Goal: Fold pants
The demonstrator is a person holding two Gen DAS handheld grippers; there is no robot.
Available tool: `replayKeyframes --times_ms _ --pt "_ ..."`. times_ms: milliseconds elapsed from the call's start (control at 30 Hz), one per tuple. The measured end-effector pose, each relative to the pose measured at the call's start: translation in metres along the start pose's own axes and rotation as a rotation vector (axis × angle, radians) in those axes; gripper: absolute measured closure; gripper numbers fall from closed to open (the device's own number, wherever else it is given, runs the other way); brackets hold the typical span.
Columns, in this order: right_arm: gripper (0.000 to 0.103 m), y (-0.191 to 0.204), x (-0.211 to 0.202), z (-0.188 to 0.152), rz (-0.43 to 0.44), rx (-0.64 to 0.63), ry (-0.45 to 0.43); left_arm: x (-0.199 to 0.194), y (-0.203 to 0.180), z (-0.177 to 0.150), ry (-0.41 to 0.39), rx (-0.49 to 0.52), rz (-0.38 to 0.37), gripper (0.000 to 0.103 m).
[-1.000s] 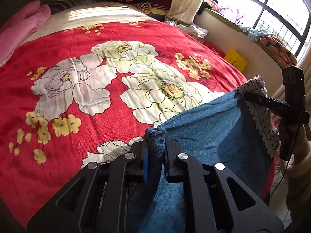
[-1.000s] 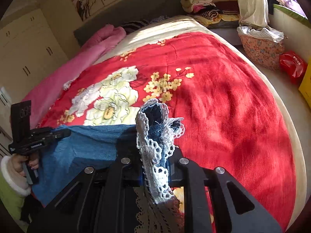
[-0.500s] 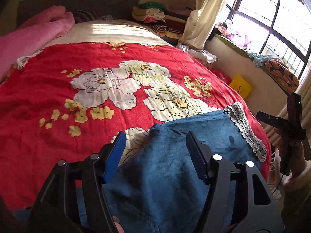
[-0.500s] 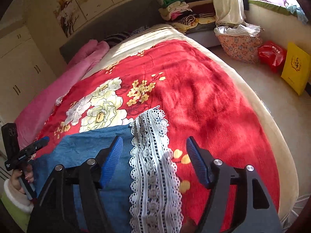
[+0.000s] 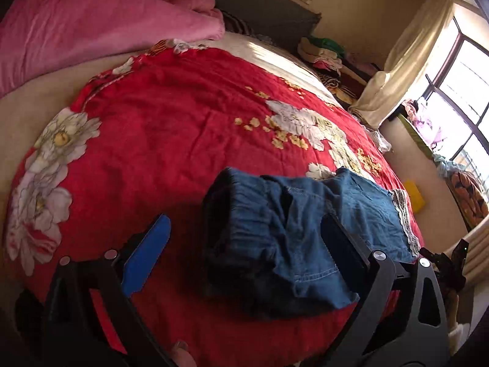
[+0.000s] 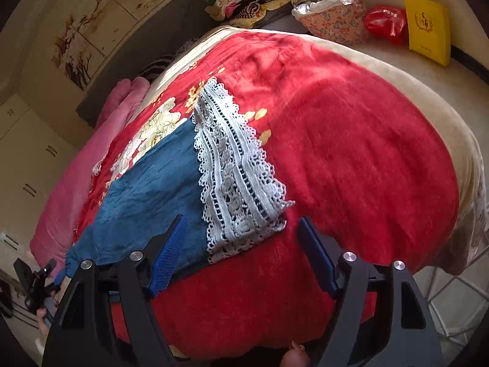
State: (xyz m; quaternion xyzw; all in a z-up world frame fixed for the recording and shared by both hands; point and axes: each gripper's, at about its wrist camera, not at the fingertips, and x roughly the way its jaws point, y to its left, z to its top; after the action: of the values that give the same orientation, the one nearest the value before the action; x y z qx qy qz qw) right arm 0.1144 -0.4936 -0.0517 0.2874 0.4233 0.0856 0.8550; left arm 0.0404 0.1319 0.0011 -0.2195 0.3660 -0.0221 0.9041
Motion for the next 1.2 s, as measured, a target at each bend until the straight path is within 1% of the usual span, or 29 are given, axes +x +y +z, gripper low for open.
replayKeyframes --times_ms 67,100,200,267,300,333,367,400,433,467,500,533,633,667,700,800,900,1000,1033,1133,1200 --pt "0.029 -0.003 0.001 -0.001 0.007 0.048 -0.008 0.003 0.009 -0.008 0.022 -0.034 -0.029 0.011" --pt "0.029 -0.004 0.001 0.0 0.01 0.071 -0.012 0.007 0.011 -0.012 0.037 -0.05 -0.028 0.011" --pt "0.032 0.002 0.002 0.002 0.034 0.075 -0.006 0.027 0.008 -0.02 0.12 -0.082 -0.045 0.011" --pt "0.036 0.004 0.005 0.003 0.037 0.076 0.0 0.04 0.005 -0.025 0.164 -0.103 -0.02 0.016" --pt "0.038 0.003 0.006 0.004 0.048 0.089 0.0 0.046 0.004 -0.027 0.183 -0.116 -0.017 0.026" --pt "0.044 0.0 0.007 0.005 0.047 0.107 0.001 0.051 0.004 -0.028 0.191 -0.134 -0.022 0.036" --pt "0.051 -0.003 0.007 0.006 0.054 0.119 0.002 0.053 0.003 -0.029 0.186 -0.146 -0.016 0.038" --pt "0.056 -0.006 0.007 0.008 0.07 0.126 -0.003 0.055 0.001 -0.028 0.179 -0.138 -0.006 0.05" --pt "0.073 -0.007 0.008 0.009 0.093 0.127 -0.001 0.057 -0.001 -0.027 0.174 -0.131 -0.011 0.063" --pt "0.082 -0.008 0.009 0.01 0.107 0.127 0.003 0.058 -0.001 -0.025 0.17 -0.144 -0.024 0.064" --pt "0.082 -0.007 0.009 0.01 0.095 0.12 0.001 0.057 0.001 -0.022 0.162 -0.152 -0.032 0.066" --pt "0.084 -0.005 0.009 0.01 0.081 0.111 -0.002 0.055 -0.001 -0.017 0.152 -0.137 -0.03 0.068" --pt "0.084 0.005 0.005 0.006 0.054 0.055 -0.015 0.041 -0.003 -0.002 0.097 -0.065 -0.005 0.07" --pt "0.084 0.009 0.006 0.004 0.037 0.037 -0.014 0.038 -0.003 -0.001 0.093 -0.043 0.003 0.071" --pt "0.084 0.01 0.007 0.001 0.023 0.027 -0.012 0.038 -0.002 -0.002 0.105 -0.026 0.011 0.071" --pt "0.084 0.01 0.013 -0.004 0.0 0.021 -0.008 0.047 0.007 -0.017 0.154 -0.034 0.025 0.071" --pt "0.083 0.007 0.014 -0.003 -0.007 0.023 -0.001 0.051 0.015 -0.026 0.142 -0.046 0.007 0.069" --pt "0.079 0.009 0.01 -0.003 -0.029 0.014 -0.011 0.048 0.015 -0.026 0.13 -0.037 0.003 0.065" --pt "0.077 0.01 0.007 -0.005 -0.038 0.011 -0.019 0.044 0.014 -0.025 0.124 -0.033 0.007 0.061" --pt "0.069 0.012 -0.005 -0.009 -0.075 -0.004 -0.051 0.031 0.01 -0.022 0.1 -0.015 0.018 0.056" --pt "0.066 0.012 -0.012 -0.011 -0.094 -0.021 -0.073 0.018 0.005 -0.022 0.073 0.015 0.047 0.054"
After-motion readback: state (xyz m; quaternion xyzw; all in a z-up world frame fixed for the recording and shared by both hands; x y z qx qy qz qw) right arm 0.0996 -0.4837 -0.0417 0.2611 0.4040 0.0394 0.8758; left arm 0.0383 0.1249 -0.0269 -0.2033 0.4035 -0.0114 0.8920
